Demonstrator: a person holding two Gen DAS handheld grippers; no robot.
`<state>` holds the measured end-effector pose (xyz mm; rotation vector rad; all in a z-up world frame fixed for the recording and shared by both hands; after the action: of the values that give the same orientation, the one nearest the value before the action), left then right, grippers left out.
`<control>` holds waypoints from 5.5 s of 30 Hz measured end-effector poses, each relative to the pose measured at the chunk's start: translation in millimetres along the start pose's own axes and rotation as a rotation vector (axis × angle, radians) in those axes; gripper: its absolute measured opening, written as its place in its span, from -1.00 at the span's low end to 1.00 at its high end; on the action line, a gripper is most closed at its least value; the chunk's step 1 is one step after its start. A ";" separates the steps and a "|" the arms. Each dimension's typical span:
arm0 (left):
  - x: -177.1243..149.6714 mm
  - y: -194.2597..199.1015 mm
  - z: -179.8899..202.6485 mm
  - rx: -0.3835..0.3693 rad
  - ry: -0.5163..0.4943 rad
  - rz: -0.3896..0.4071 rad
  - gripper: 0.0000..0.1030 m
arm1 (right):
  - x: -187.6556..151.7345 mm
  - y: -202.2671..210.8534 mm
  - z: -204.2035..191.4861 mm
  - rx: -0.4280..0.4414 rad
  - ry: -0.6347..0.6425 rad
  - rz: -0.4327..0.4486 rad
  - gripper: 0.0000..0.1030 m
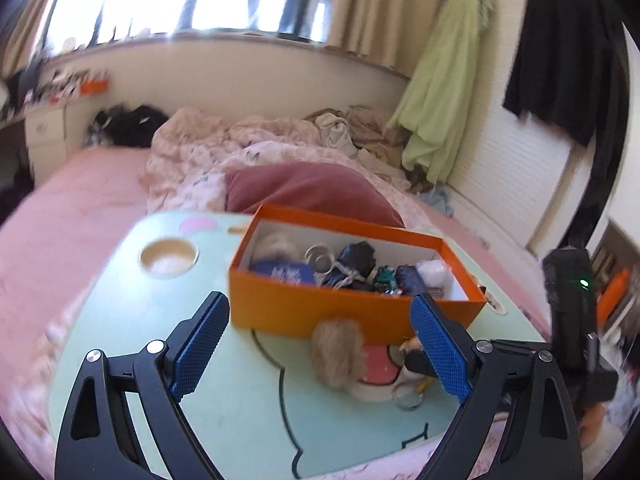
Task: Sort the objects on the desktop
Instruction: 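Place the keychain figure on the table beside the fur ball, right gripper, then grasp the black lace pouch in the box with the left gripper, then lift the black pouch out and set it on the table, left gripper, then grasp the silver metal cap in the box with the right gripper, then place the silver cap on the table with the right gripper, then grasp the green toy car in the box with the left gripper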
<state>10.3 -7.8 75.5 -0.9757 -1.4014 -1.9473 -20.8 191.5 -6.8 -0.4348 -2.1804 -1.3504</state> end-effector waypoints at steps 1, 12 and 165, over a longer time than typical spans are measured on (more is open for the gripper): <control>12.4 -5.8 7.6 -0.024 -0.017 -0.033 0.78 | -3.8 14.0 3.4 -0.006 -0.004 0.059 0.44; 69.0 -167.4 60.6 0.052 -0.055 -0.549 0.16 | -29.1 52.6 39.2 0.087 -0.168 0.194 0.70; 68.4 -180.4 51.9 0.166 -0.061 -0.612 0.17 | -38.6 33.1 15.6 -0.017 0.073 0.045 0.40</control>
<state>-156.6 96.2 40.7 -0.5675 -2.0360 -2.1732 23.5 220.6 -11.4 -0.4319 -2.0891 -1.3400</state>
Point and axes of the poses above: each gripper's, at about its wrist camera, not at the fingertips, and y roughly against the way its jaws point, z to its right, x to its top, the point moved 2 cm from there along -y, roughly the way its jaws point, and after that the axes turned 2 degrees about -z, right-handed, at the moved point
